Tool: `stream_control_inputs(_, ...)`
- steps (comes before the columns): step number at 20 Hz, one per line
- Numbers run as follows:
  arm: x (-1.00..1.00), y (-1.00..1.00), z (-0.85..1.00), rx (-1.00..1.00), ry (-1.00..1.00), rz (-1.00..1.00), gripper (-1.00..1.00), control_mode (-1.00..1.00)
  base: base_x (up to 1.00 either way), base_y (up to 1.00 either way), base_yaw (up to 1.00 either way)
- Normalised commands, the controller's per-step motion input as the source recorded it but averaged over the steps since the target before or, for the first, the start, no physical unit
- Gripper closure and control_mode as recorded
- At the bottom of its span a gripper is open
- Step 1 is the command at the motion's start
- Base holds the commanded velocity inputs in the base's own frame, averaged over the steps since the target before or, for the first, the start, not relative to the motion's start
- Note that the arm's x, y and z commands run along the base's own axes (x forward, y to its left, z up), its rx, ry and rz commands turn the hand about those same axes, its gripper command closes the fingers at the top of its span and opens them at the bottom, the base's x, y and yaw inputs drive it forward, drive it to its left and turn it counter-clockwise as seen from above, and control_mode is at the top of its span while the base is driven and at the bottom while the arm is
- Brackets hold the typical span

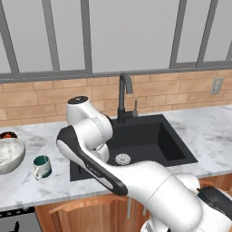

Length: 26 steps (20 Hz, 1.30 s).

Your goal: Pick the mug and place it in the sink. Pick the bowl and place it in the open cabinet and then close the cabinet.

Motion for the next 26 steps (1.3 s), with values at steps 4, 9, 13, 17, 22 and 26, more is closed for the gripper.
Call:
stream_control_inputs(4, 0.21, 0.33, -0.22, 0.03, 0.04, 0.08, -1.00, -1.00, 0.00, 0.00, 0.00)
stream_control_inputs(9, 0.23, 0.41, -0.18, 0.00, 0.03, 0.07, -1.00, -1.00, 0.00, 0.00, 0.00)
stream_control_inputs(13, 0.10, 0.51, -0.07, 0.00, 0.00, 0.03, -1.00, -1.00, 0.00, 0.00, 0.00)
stream_control_inputs(17, 0.10, 0.50, 0.00, 0.00, 0.00, 0.00, -1.00, -1.00, 0.00, 0.00, 0.00)
stream_control_inputs(22, 0.17, 0.44, -0.04, 0.00, 0.00, 0.00, -1.00, -1.00, 0.00, 0.00, 0.00)
stream_control_inputs(26, 0.18, 0.33, -0.14, 0.00, 0.00, 0.02, -1.00, -1.00, 0.00, 0.00, 0.00)
